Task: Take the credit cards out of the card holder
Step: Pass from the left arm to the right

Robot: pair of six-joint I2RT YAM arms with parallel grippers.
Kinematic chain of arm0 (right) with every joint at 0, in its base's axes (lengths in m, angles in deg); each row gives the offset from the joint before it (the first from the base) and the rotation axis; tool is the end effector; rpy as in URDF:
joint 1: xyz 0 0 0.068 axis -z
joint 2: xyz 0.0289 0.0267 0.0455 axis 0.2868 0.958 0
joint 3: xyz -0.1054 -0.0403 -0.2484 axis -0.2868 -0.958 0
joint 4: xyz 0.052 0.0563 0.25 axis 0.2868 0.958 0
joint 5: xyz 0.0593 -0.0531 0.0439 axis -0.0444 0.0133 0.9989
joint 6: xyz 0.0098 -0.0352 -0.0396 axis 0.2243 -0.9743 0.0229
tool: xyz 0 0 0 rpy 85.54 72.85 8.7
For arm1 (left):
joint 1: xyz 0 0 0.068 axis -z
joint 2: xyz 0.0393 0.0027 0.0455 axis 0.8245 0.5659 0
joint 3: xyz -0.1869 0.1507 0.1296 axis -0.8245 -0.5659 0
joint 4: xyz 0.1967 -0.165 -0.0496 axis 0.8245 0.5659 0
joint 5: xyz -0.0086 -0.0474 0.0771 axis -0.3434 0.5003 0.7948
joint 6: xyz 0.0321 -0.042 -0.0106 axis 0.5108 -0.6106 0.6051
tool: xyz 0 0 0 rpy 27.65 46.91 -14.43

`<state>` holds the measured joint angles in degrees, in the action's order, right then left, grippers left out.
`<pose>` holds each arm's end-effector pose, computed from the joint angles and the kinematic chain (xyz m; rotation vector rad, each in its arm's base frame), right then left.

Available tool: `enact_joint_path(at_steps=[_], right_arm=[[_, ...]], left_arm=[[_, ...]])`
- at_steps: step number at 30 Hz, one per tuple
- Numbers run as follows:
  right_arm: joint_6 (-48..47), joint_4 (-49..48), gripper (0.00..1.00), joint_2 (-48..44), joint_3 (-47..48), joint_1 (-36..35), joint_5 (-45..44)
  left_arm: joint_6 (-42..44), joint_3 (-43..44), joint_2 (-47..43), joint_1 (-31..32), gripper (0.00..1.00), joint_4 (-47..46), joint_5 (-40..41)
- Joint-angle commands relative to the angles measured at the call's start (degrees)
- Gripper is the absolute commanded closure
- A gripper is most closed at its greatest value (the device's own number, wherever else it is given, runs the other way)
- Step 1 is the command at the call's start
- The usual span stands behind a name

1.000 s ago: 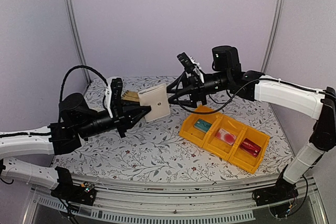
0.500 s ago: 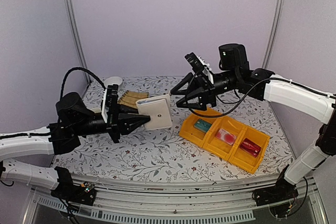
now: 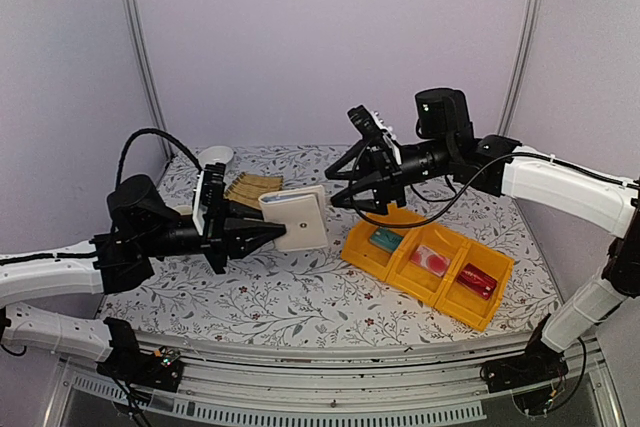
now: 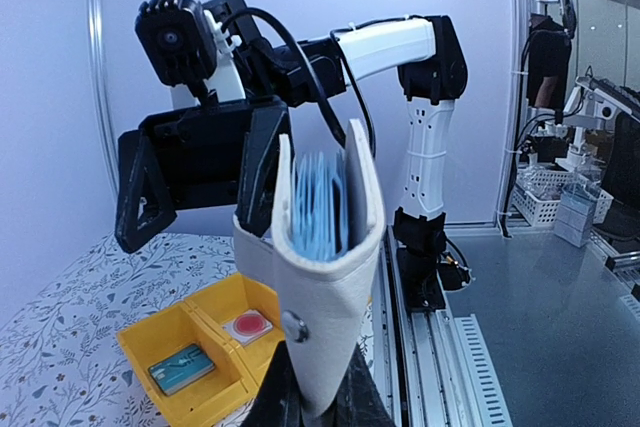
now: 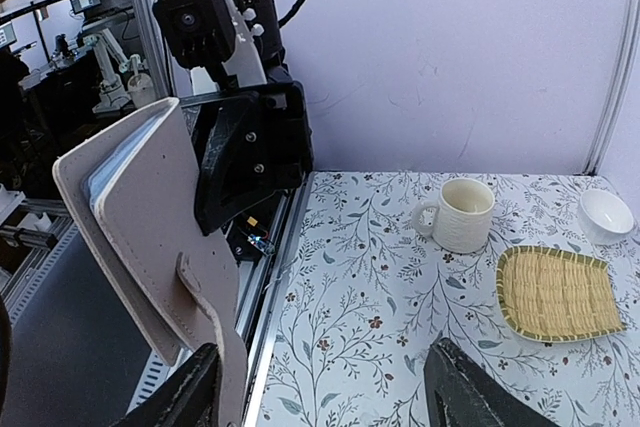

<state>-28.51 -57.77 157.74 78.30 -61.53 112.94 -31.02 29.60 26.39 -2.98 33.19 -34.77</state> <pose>0.2288 0.2677 0.3589 -1.4678 1.2893 1.2299 0.1226 -0.1897 0.3097 1.0405 1.1822 -1.1743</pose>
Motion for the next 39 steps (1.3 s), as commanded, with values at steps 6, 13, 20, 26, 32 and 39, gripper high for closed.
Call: enact_joint_path(at_steps=[6,13,20,26,32,39], right_arm=[[-2.5,4.1,0.50,2.4,1.4,-3.4,3.8],[-3.2,4.3,0.78,2.3,2.3,-3.8,6.1],[-2.9,4.6,0.97,0.9,1.8,-3.9,5.9],[0.4,2.1,0.99,-0.3,-0.5,-3.8,2.2],[12.7,-0.9,0.99,0.8,-1.9,-1.1,-1.9],[29.3,-8.6,0.98,1.1,-4.9,0.4,-4.9]], left_arm=[[0.0,0.2,0.7,-1.0,1.00,-2.7,-0.9],[-0.4,0.1,1.4,-1.3,1.00,-3.1,-1.6],[-2.0,-0.6,2.2,-1.8,1.00,-3.0,-1.8],[-6.1,-0.8,4.4,-2.8,0.80,-2.3,7.2],[-12.3,-2.8,7.0,-5.7,0.02,-1.9,20.6],[-10.2,-7.0,6.5,-6.2,0.02,-5.9,18.7]])
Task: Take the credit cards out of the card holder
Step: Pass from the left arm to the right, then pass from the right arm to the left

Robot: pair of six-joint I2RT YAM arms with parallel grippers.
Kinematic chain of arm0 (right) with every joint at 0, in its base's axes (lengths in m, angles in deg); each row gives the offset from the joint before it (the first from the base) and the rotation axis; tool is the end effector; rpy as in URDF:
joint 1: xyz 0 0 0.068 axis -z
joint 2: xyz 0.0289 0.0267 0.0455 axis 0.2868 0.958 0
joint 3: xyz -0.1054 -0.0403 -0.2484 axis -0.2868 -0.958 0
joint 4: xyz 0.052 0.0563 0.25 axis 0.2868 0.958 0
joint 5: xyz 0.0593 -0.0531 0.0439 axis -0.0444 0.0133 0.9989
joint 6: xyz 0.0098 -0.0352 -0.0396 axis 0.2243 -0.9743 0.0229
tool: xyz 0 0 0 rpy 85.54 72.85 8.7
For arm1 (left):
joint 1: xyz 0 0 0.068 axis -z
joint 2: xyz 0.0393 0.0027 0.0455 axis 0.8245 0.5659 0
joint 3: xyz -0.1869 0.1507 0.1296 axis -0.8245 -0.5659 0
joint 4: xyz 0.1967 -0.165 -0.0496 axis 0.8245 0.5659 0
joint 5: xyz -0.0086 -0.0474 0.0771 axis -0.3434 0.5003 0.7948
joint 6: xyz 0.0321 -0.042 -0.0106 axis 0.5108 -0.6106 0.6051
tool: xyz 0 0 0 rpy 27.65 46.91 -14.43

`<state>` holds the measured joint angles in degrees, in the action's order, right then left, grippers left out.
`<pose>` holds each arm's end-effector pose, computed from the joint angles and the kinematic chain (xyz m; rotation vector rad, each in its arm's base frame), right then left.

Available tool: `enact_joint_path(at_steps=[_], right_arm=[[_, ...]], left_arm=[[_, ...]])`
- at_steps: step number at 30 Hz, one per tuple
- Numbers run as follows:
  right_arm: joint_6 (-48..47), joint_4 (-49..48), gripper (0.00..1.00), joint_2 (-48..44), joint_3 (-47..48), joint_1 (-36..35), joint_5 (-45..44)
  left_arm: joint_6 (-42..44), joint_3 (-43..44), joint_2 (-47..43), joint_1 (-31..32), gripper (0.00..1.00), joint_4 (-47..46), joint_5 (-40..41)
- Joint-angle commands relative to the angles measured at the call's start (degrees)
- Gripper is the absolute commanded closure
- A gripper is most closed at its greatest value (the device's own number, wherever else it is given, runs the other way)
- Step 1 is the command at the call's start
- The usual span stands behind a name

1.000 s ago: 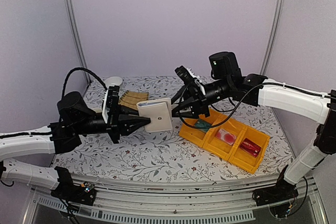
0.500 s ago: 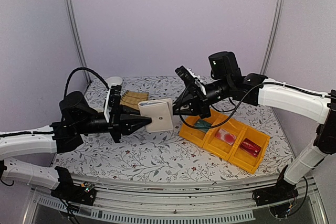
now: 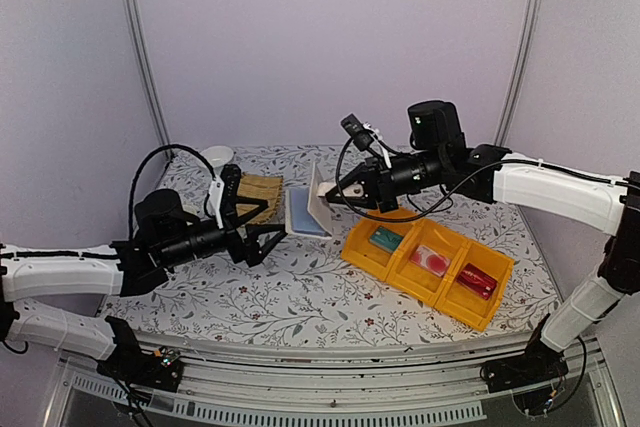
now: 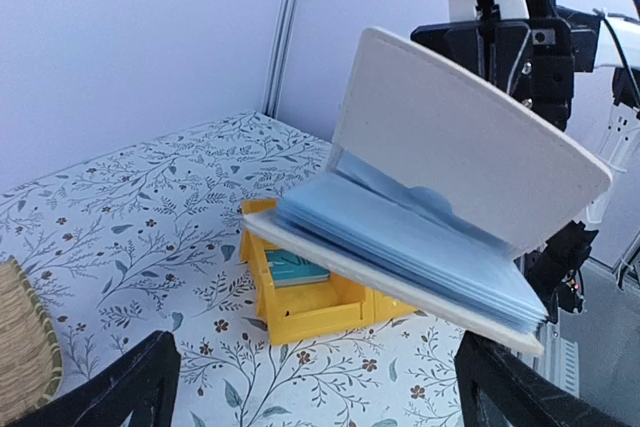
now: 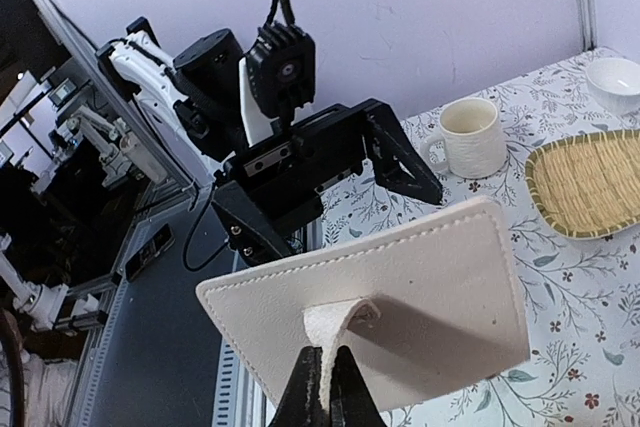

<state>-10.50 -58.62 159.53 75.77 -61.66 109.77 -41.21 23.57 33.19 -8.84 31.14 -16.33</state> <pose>0.2347 0.2729 0.3341 -1.2666 1.6538 1.3877 0.1611 -0.1817 0.2512 0.6392 1.5996 -0.9766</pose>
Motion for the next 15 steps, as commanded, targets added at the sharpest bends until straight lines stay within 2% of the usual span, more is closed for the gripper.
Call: enact_joint_path(at_steps=[1,5,8,12,15], right_arm=[[12.8,-10.2,0.99,-0.5,-3.3,0.5,-1.4],[12.9,-12.3,0.99,1.7,-4.1,0.6,1.1],[10.8,-12.5,0.98,3.1,-3.6,0.6,5.2],[5.3,-7.1,0.99,3.0,-1.5,0.6,5.0],[0.5,-0.7,0.99,2.3,0.5,0.6,1.8]], left_arm=[[-0.4,-1.2,0.4,-0.3,0.02,-4.7,-1.1],[-2.2,-2.1,2.6,-0.3,0.02,-5.4,-2.2],[0.8,-3.0,2.5,-0.3,0.09,-3.7,-4.4],[7.7,-3.9,-1.1,-0.3,0.11,1.7,-7.0],[11.2,-5.5,-5.4,-0.1,0.08,4.2,-7.1]])
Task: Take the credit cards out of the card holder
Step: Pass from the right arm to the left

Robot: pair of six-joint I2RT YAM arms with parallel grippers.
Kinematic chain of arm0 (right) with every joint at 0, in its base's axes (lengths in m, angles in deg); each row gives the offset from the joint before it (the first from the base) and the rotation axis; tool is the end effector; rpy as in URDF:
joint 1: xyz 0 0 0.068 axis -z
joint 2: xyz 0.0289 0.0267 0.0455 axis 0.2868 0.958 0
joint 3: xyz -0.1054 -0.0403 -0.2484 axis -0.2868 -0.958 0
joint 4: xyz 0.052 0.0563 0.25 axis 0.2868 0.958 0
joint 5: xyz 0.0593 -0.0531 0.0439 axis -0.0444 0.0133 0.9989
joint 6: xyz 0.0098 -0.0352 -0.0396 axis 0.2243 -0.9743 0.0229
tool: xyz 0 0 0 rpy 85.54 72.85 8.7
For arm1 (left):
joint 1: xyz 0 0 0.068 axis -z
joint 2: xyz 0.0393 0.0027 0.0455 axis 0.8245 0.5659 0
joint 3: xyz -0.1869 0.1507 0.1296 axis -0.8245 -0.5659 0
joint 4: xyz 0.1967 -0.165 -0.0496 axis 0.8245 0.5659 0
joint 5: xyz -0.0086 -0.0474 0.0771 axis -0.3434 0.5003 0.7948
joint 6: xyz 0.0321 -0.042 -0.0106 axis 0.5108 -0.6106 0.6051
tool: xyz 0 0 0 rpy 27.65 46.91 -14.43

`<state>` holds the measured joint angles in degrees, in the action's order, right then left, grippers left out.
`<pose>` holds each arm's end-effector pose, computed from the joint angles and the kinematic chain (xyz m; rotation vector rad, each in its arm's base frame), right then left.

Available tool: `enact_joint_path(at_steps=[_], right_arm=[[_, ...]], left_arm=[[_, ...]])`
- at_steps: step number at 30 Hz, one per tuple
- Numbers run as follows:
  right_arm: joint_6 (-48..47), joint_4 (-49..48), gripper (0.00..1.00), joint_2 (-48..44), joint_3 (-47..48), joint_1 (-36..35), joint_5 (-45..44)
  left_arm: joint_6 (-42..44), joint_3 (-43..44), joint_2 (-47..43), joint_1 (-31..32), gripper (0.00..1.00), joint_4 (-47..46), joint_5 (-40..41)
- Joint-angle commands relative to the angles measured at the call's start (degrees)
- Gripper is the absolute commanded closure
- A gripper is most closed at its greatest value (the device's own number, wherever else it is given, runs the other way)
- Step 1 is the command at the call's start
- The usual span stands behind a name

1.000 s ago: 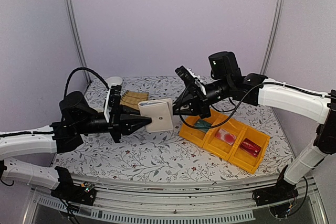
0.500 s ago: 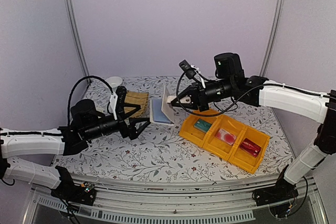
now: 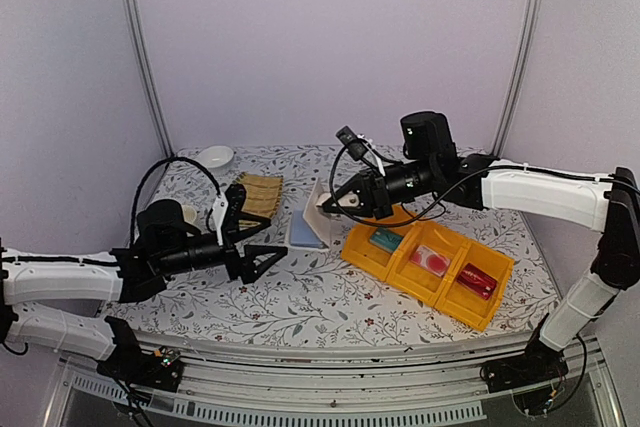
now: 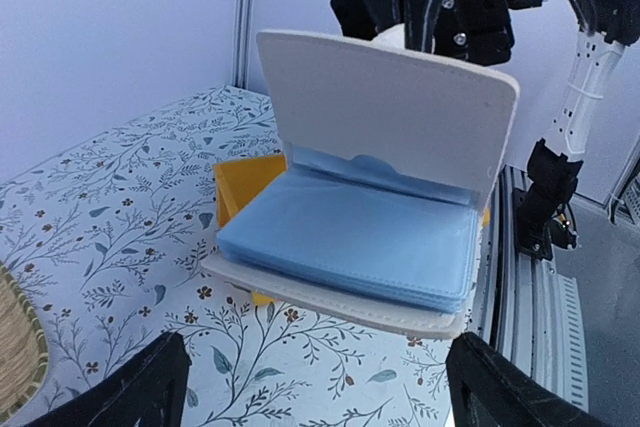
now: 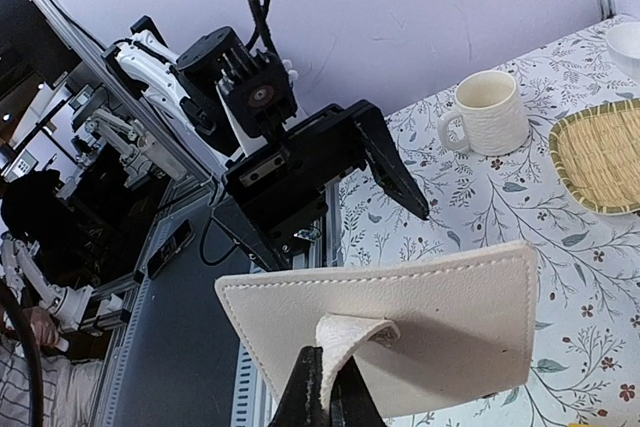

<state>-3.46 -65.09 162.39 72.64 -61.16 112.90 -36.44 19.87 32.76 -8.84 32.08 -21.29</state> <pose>0.2433 0.2787 0.3090 -1.2103 1.7286 1.5056 0.1529 -0.1773 0.2292 0.7867 1.6168 -0.9713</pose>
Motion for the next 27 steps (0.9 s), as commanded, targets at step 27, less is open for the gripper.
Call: enact_joint_path(at_steps=[27], right_arm=[[-12.3,-3.0,0.98,-10.6,12.1,-0.4,4.1]], left_arm=[[16.5,3.4,9.9,14.1,0.02,-27.0,9.5]])
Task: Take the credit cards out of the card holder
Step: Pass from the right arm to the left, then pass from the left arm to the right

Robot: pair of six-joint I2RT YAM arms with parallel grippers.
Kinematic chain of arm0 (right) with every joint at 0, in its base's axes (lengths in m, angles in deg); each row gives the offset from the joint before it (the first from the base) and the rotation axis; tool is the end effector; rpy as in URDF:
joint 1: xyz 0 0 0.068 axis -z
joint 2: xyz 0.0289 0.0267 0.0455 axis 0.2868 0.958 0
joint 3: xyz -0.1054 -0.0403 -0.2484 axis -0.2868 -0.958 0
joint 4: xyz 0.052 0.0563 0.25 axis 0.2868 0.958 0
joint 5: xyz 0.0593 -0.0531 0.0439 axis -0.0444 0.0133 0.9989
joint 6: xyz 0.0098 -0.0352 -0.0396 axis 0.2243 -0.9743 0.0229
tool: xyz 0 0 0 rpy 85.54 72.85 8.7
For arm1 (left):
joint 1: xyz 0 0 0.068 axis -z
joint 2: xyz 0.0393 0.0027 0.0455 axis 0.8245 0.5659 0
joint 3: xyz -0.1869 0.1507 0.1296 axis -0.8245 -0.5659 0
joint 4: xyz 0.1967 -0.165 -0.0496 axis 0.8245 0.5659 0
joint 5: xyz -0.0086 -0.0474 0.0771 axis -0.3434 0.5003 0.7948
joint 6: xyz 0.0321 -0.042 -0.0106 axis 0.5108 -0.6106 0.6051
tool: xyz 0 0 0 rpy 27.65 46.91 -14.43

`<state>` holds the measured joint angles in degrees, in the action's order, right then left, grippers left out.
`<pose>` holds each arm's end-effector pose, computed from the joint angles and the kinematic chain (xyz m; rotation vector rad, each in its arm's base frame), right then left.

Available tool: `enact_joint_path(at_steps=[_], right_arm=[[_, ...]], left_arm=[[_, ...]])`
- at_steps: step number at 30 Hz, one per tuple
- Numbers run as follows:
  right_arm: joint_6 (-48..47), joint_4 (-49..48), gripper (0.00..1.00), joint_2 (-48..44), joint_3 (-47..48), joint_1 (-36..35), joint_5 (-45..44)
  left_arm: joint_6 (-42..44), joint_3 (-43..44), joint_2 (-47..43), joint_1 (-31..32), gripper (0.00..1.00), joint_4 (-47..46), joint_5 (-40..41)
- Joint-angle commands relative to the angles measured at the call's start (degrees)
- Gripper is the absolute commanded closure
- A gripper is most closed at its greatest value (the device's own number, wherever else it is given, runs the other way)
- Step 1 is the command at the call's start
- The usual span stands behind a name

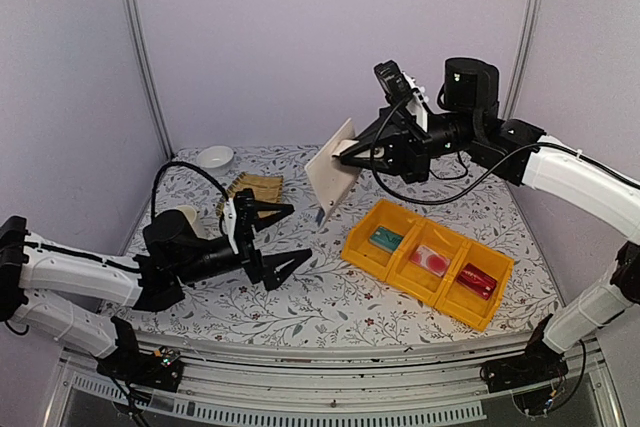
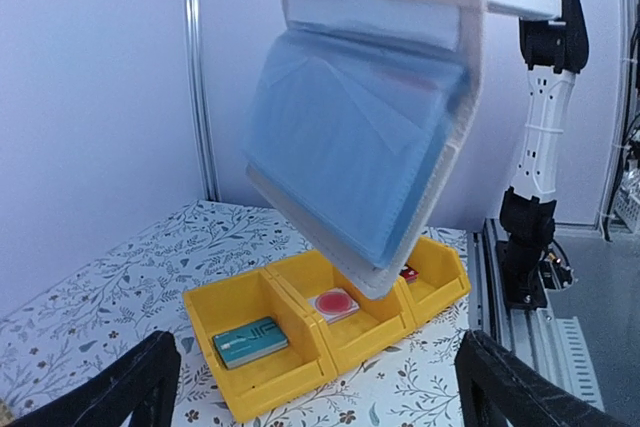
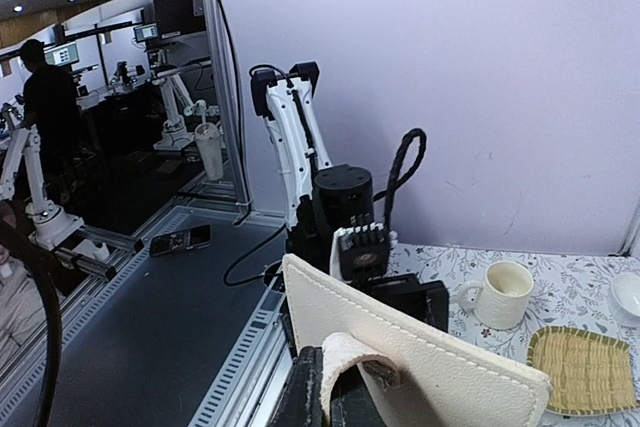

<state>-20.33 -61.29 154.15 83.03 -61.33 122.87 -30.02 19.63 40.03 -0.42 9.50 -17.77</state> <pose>0.2120 0.2540 0.4138 -1.4727 1.0989 1.4051 0.1359 -0.2094 0.2421 0.8425 1.2692 -0.9942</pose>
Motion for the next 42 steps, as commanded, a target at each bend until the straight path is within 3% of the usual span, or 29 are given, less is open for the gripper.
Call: enact_joint_path(at_steps=[1,5,8,10,12,13,16,18,20,22,26,27,30,32,34,38,42], right_arm=[[5.7,-7.5,0.98,-2.2,1.7,-0.2,-7.9],[11.7,-10.0,0.98,-2.4,0.5,-0.4,-15.4],[12.6,-12.2,0.98,-2.6,-1.0,-0.5,-15.1],[13.6,-12.9,0.99,-2.5,-1.4,-0.7,-14.7],[13.9,-12.9,0.99,-2.5,-1.6,-0.7,-14.4],[13.9,-12.9,0.99,-2.5,-1.7,-0.7,-14.3],[14.1,-12.9,0.99,-2.4,-1.8,-0.7,-12.8],[14.3,-12.9,0.98,-2.3,-1.8,-0.7,-11.9],[14.6,-12.5,0.99,-2.2,-1.7,-0.7,-11.0],[14.6,-12.2,0.99,-2.6,-1.8,-0.7,-10.6],[14.4,-8.7,0.99,-3.7,-1.9,-0.6,-13.5],[14.2,-6.7,0.96,-3.8,-1.6,-0.4,-15.8],[15.3,-0.9,0.51,-4.9,-2.0,1.8,-21.9],[16.4,0.1,0.26,-6.8,-3.9,3.9,-23.6],[18.1,1.2,0.01,-8.9,-5.2,6.3,-24.6],[20.0,8.4,0.01,-10.4,-1.5,9.5,-31.5],[18.5,17.7,0.01,-6.4,7.5,9.6,-37.6]], left_arm=[[13.2,4.5,3.4,7.1,0.01,-5.4,9.2],[22.5,7.2,6.9,10.5,0.01,-12.8,21.4],[28.3,10.7,11.8,11.6,0.02,-16.5,32.0],[30.6,12.0,14.4,12.0,0.01,-18.3,33.6],[30.4,11.8,15.6,12.2,0.03,-20.5,30.1],[29.4,11.6,15.6,12.0,0.08,-20.9,28.1],[27.3,11.7,15.5,11.9,0.37,-20.0,24.0],[27.2,12.4,15.5,11.9,0.68,-18.2,23.7],[27.6,12.6,15.4,11.9,0.87,-17.7,24.8],[28.6,12.8,15.0,11.9,1.00,-17.3,25.7],[33.8,11.9,13.2,12.1,1.00,-17.2,30.5],[37.3,11.7,12.8,12.1,1.00,-17.5,34.3],[57.8,9.8,13.1,11.5,1.00,-25.5,47.1],[74.6,7.6,14.0,10.6,1.00,-35.8,49.9],[87.8,6.4,13.8,10.1,1.00,-35.5,49.7],[96.7,7.9,9.8,10.5,1.00,-16.9,47.8],[105.6,10.9,11.7,12.1,1.00,-8.2,49.3]])
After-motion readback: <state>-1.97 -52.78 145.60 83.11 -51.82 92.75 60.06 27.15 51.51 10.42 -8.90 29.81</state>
